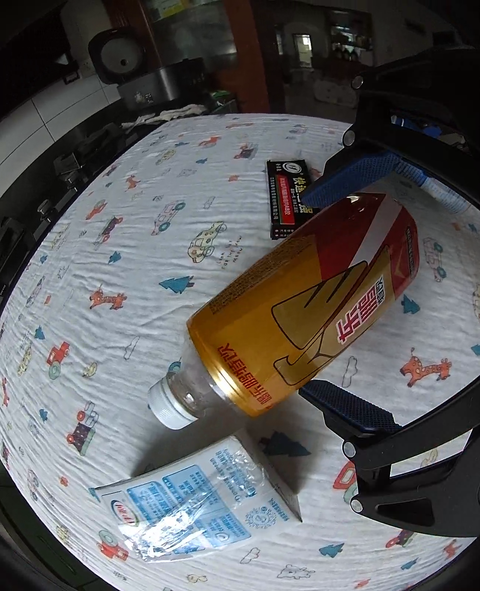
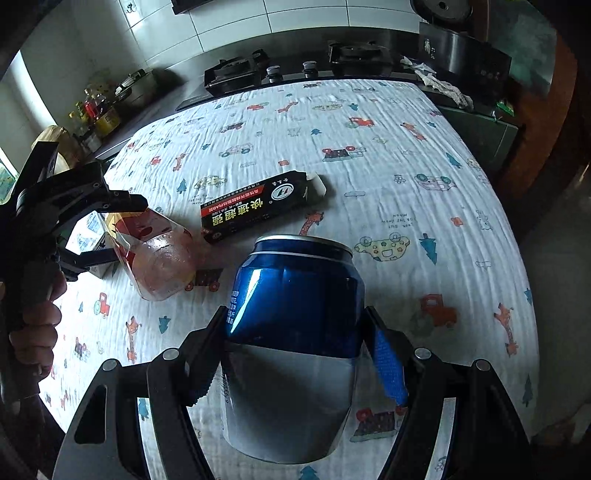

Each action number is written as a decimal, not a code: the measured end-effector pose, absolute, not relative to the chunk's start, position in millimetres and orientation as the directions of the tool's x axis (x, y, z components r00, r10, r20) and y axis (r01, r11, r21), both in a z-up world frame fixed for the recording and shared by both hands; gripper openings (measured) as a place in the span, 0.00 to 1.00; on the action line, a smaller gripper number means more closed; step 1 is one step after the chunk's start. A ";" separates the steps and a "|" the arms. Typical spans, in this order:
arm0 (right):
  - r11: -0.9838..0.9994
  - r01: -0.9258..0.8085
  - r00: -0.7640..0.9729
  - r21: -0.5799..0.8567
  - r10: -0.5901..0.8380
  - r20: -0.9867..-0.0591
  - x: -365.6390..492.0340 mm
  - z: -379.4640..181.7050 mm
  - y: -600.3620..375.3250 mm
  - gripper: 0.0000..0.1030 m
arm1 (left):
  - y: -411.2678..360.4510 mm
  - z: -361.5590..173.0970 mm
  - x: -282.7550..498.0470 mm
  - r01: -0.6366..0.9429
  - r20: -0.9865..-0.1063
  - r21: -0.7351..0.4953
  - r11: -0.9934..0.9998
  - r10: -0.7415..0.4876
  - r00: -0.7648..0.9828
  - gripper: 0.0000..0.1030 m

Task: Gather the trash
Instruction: 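Grasp the orange-and-red drink bottle with the left tool, then carry the bottle and blue can to the basket and open both tools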

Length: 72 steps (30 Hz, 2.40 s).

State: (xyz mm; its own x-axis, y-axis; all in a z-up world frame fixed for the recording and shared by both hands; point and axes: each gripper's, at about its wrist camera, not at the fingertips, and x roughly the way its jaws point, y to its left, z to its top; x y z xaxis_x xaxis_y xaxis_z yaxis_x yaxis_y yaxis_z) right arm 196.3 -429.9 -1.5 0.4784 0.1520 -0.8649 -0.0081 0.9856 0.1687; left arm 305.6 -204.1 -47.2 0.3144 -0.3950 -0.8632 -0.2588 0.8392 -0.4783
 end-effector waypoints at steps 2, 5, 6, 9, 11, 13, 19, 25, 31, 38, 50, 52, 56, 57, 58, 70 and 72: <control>0.985 -0.010 0.476 0.171 0.155 -0.866 197.1 -3.4 -429.9 0.67 | -208.0 -50.3 305.8 -0.272 -0.861 -0.486 0.831 -0.402 0.310 0.89; 0.985 -0.014 0.471 0.174 0.160 -0.868 197.7 -6.4 -430.5 0.67 | -211.9 -55.8 305.1 -0.284 -0.857 -0.500 0.818 -0.420 0.298 0.89; 0.985 -0.014 0.470 0.175 0.161 -0.868 197.5 -7.3 -430.5 0.67 | -213.4 -57.6 305.6 -0.291 -0.854 -0.508 0.811 -0.428 0.297 0.89; 0.984 -0.014 0.466 0.179 0.165 -0.869 196.4 -10.4 -431.1 0.67 | -215.2 -61.9 307.6 -0.303 -0.848 -0.518 0.800 -0.435 0.302 0.84; 0.983 -0.014 0.462 0.181 0.167 -0.871 195.5 -12.4 -431.7 0.67 | -215.1 -64.2 307.2 -0.307 -0.839 -0.533 0.789 -0.446 0.311 0.83; 0.984 -0.010 0.459 0.180 0.164 -0.873 194.5 -14.5 -432.3 0.67 | -216.6 -63.5 306.7 -0.296 -0.840 -0.530 0.794 -0.444 0.314 0.82; 0.982 -0.003 0.461 0.191 0.171 -0.871 188.9 -15.0 -433.1 0.67 | -222.5 -50.3 299.1 -0.158 -0.828 -0.530 0.833 -0.468 0.308 0.77; 0.978 -0.009 0.466 0.209 0.189 -0.864 181.5 -10.9 -424.7 0.67 | -215.8 -31.2 281.5 0.022 -0.811 -0.525 0.851 -0.507 0.293 0.71; 0.975 -0.038 0.467 0.218 0.210 -0.859 175.0 -3.4 -404.2 0.67 | -191.5 -24.6 260.0 0.127 -0.803 -0.515 0.847 -0.529 0.273 0.70; 0.969 -0.088 0.469 0.232 0.246 -0.848 171.3 11.2 -368.8 0.67 | -153.8 -16.2 233.7 0.190 -0.772 -0.544 0.817 -0.576 0.270 0.66; 0.960 -0.191 0.450 0.204 0.271 -0.851 172.8 25.0 -294.4 0.67 | -100.8 -26.1 205.7 0.242 -0.766 -0.547 0.802 -0.595 0.241 0.59; 0.960 -0.195 0.446 0.201 0.269 -0.853 171.3 24.8 -290.4 0.67 | -104.9 -31.6 201.7 0.266 -0.776 -0.534 0.802 -0.590 0.222 0.59; 0.962 -0.189 0.447 0.196 0.262 -0.855 169.6 24.4 -293.0 0.67 | -115.9 -37.5 196.2 0.307 -0.804 -0.489 0.817 -0.558 0.205 0.59; 0.963 -0.186 0.448 0.195 0.260 -0.855 169.1 24.3 -294.8 0.67 | -119.5 -38.6 195.6 0.314 -0.814 -0.473 0.824 -0.544 0.203 0.59; 0.964 -0.183 0.449 0.195 0.259 -0.855 168.7 23.9 -297.1 0.67 | -123.7 -40.0 195.3 0.320 -0.825 -0.456 0.831 -0.529 0.199 0.59; 0.962 -0.164 0.440 0.219 0.270 -0.856 168.8 11.9 -314.9 0.67 | -160.6 -43.5 195.8 0.372 -0.884 -0.336 0.865 -0.426 0.192 0.75; 0.962 -0.161 0.438 0.221 0.270 -0.857 169.5 10.1 -316.3 0.67 | -162.6 -46.0 196.9 0.375 -0.888 -0.325 0.868 -0.417 0.196 0.73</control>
